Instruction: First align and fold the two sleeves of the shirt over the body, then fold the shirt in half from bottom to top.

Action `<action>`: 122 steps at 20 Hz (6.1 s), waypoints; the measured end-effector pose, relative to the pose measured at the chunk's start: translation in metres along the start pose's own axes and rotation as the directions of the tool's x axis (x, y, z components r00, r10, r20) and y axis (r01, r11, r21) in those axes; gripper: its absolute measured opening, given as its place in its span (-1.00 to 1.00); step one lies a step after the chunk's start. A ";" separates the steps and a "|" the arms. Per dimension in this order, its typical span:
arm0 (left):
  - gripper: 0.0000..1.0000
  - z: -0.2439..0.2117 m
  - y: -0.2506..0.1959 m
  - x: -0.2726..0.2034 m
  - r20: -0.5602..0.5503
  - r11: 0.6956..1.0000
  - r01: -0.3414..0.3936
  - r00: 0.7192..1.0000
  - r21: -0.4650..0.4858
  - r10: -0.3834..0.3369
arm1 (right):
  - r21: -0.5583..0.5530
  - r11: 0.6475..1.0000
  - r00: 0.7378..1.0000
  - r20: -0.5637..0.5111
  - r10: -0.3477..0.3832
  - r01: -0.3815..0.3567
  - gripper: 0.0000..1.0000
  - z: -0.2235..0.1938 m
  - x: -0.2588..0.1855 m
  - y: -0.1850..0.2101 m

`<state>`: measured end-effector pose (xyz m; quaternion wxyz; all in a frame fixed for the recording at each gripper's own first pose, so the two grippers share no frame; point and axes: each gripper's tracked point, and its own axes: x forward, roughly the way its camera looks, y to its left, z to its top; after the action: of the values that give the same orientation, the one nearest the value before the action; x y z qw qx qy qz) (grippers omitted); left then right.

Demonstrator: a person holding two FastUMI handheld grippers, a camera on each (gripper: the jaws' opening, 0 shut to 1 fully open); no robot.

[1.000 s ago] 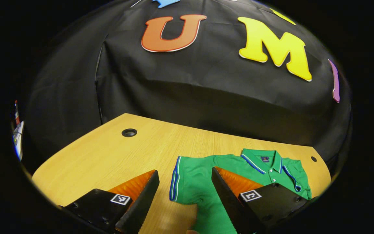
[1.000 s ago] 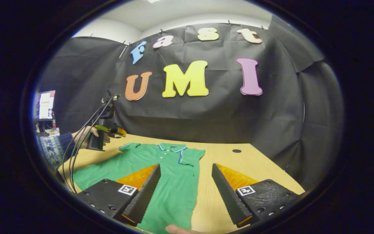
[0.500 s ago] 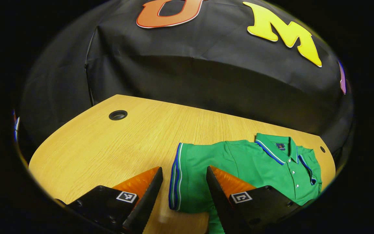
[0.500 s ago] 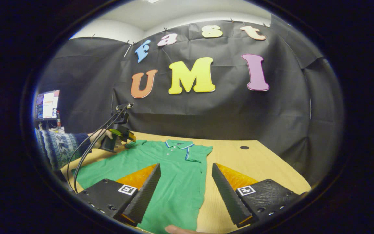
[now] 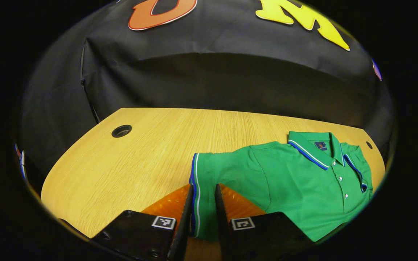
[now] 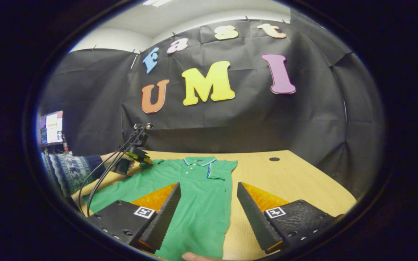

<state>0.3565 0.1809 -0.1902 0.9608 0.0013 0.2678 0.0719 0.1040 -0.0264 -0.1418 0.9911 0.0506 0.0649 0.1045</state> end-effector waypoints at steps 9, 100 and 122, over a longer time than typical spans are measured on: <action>-0.78 0.014 -0.008 -0.010 0.009 0.996 -0.064 0.998 0.067 0.063 | 0.034 0.999 1.000 0.013 -0.005 0.005 0.92 0.003 -0.002 -0.009; -0.84 0.023 -0.066 -0.102 0.416 0.987 0.139 0.905 -0.082 -0.093 | 0.038 0.982 0.981 0.049 -0.189 0.187 -0.99 0.026 0.255 -0.026; -0.95 0.169 -0.098 0.062 0.543 0.998 0.032 0.838 0.062 -0.061 | 0.011 0.956 0.955 0.051 -0.292 0.292 -0.85 0.068 0.463 -0.090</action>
<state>0.5089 0.0984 -0.0815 0.9984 0.0392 -0.0142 0.0385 0.5810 -0.0208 -0.1398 0.9969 0.0446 0.0462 -0.0445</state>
